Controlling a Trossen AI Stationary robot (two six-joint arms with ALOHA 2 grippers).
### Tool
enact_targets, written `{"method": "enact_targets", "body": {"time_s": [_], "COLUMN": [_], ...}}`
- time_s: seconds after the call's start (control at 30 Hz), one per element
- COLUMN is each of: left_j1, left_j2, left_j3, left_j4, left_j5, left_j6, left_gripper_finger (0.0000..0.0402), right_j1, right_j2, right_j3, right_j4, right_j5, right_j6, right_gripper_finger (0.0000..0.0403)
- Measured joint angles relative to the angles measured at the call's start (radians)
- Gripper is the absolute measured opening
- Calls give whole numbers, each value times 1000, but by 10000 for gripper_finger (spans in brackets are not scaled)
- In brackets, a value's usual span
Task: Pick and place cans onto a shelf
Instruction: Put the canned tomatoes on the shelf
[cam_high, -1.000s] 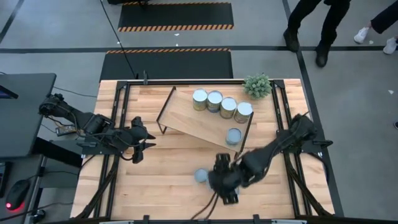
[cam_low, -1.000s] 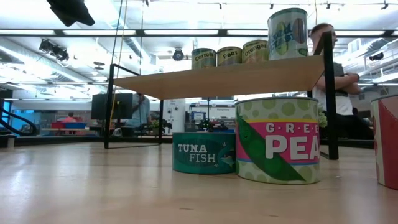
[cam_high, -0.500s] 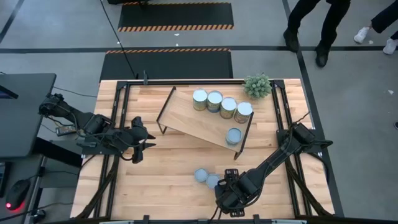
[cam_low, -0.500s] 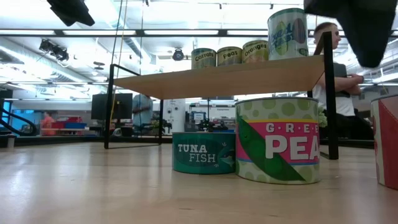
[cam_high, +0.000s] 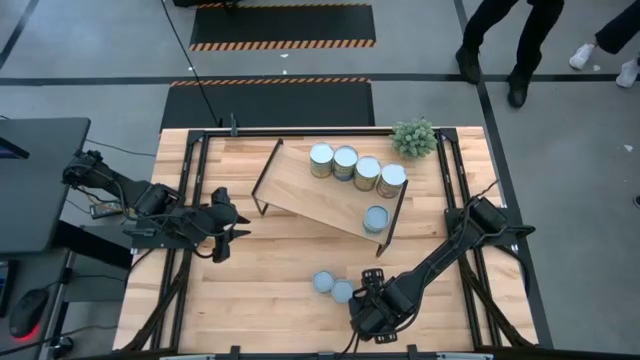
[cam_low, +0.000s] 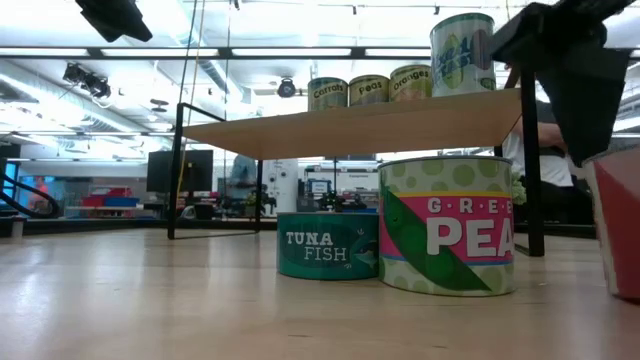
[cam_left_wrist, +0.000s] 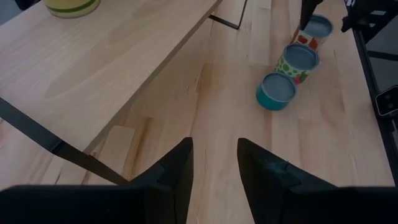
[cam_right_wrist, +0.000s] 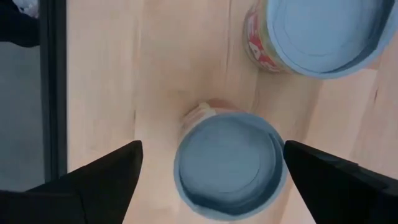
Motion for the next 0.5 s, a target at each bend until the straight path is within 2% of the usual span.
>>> {"method": "enact_targets", "body": {"time_s": [0.33, 0.5], "left_j1": [0, 0], "left_j2": [0, 0], "left_j3": [0, 0], "left_j4": [0, 0], "left_j5": [0, 0], "left_j6": [-4, -3], "left_gripper_finger": [130, 130], "right_j1": [-15, -10], "right_j2": [0, 0], "right_j3": [-49, -46], "right_j4": [36, 33], "right_j5": [-14, 35], "right_j6": [3, 18], "right_gripper_finger": [396, 396]}}
